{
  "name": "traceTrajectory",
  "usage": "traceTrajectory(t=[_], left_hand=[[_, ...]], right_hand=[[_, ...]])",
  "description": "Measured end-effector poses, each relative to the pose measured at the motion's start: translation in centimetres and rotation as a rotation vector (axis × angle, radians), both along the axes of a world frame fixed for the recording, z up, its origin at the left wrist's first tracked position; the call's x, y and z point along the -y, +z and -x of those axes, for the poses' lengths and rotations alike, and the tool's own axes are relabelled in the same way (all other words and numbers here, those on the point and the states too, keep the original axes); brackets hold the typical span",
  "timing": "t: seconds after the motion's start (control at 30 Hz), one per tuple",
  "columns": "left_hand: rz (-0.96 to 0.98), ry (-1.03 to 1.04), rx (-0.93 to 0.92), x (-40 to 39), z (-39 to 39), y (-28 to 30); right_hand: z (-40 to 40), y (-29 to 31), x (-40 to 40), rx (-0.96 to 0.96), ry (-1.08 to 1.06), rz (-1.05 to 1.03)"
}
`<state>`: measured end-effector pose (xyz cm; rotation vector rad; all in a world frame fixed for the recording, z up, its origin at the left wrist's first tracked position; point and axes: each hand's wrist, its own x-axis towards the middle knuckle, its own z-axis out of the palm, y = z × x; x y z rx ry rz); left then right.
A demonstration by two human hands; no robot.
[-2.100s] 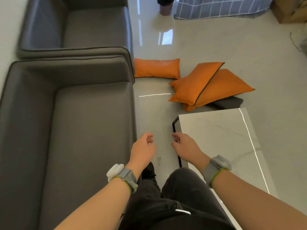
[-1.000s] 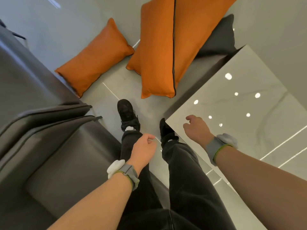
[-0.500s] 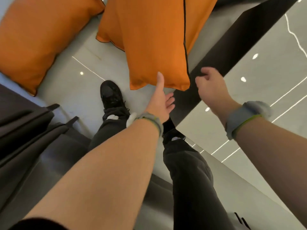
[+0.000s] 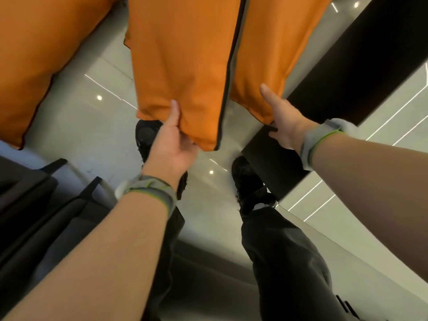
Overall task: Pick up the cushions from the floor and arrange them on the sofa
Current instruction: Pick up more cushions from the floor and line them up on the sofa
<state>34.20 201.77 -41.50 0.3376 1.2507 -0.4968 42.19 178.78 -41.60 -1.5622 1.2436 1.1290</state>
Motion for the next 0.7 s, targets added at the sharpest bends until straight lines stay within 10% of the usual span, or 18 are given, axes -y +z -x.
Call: traceTrajectory(t=[0.17,0.37,0.7], left_hand=[[-0.204,-0.131,0.002,-6.4,0.1,-1.8],[-0.397,-0.125,-0.053,-6.8,2.3,0.0],[-0.74,0.072,-0.205,-4.0,10.0,20.9]], right_hand=[[-0.6,-3.1,-1.4,0.018,-0.172,0.132],[0.2,-0.5,-2.4,0.187,0.162,0.282],[-1.0,18.5,-5.1,0.449,0.469,0.258]])
